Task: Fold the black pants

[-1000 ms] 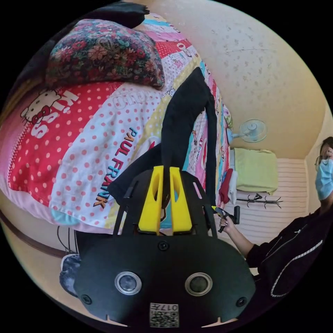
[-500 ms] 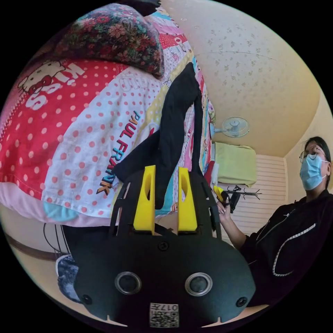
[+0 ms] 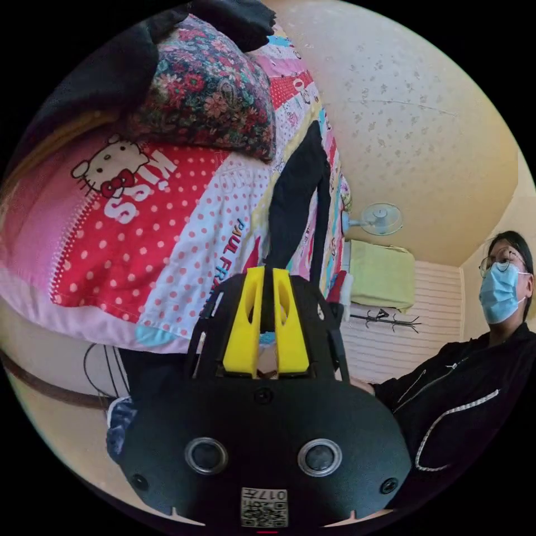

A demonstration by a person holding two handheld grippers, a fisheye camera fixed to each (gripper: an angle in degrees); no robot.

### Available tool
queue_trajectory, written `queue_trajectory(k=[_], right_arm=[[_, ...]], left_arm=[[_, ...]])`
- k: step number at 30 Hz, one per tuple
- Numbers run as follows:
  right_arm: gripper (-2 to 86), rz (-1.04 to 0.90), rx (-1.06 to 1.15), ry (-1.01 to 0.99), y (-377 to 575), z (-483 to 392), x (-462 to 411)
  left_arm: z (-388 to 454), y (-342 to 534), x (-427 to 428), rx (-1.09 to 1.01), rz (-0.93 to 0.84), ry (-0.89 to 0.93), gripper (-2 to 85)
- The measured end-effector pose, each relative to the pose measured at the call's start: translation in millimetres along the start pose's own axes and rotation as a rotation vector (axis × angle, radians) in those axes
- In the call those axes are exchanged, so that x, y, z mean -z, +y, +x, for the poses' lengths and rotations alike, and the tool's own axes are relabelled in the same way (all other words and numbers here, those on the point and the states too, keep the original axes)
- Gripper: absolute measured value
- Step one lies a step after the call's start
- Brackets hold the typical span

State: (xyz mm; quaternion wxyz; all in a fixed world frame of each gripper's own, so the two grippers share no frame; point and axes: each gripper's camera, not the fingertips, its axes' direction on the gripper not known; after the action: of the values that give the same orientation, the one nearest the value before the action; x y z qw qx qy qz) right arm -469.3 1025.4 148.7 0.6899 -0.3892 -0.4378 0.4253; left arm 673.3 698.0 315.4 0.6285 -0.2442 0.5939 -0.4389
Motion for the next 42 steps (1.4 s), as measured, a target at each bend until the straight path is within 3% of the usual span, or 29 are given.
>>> queue_trajectory(k=[2,8,13,17,21,23,27,32,37,42], right_arm=[[11.9,0.009,-0.047,-0.004,-2,5,-7],[11.6,0.002,-0.158,0.094,-9,6,-27],[4.2,0.052,-0.243,0.099,1,-8,-37],[3.0,0.135,-0.322,0.11,25,-34,-8],[3.0,0.093,-0.373,0.265,31,-24,-6],[3.3,0.049,-0.336,0.339,27,-10,-21],[5.8,0.037,-0.301,0.172,26,-7,-18],[7.9,0.149,-0.207,0.1,54,-25,50],[8.5,0.451,-0.32,0.383,83,-9,201],[9.4,0.397,-0.281,0.598,73,3,270]], left_arm=[[-11,4,4,-0.006,-0.066,-0.041,4.4],[14,3,13,-0.131,-0.019,-0.063,13.1],[30,-8,-21,-0.099,-0.161,0.005,10.9],[74,-3,5,-0.131,-0.04,0.106,7.9],[101,2,-12,-0.186,-0.121,-0.03,6.7],[104,8,-43,-0.136,-0.203,-0.185,6.2],[130,12,-36,-0.114,-0.141,-0.146,5.5],[208,11,-22,-0.428,-0.176,-0.305,5.6],[302,15,-31,-0.783,-0.103,-0.24,3.7],[391,14,-102,-0.84,-0.098,-0.18,4.7]])
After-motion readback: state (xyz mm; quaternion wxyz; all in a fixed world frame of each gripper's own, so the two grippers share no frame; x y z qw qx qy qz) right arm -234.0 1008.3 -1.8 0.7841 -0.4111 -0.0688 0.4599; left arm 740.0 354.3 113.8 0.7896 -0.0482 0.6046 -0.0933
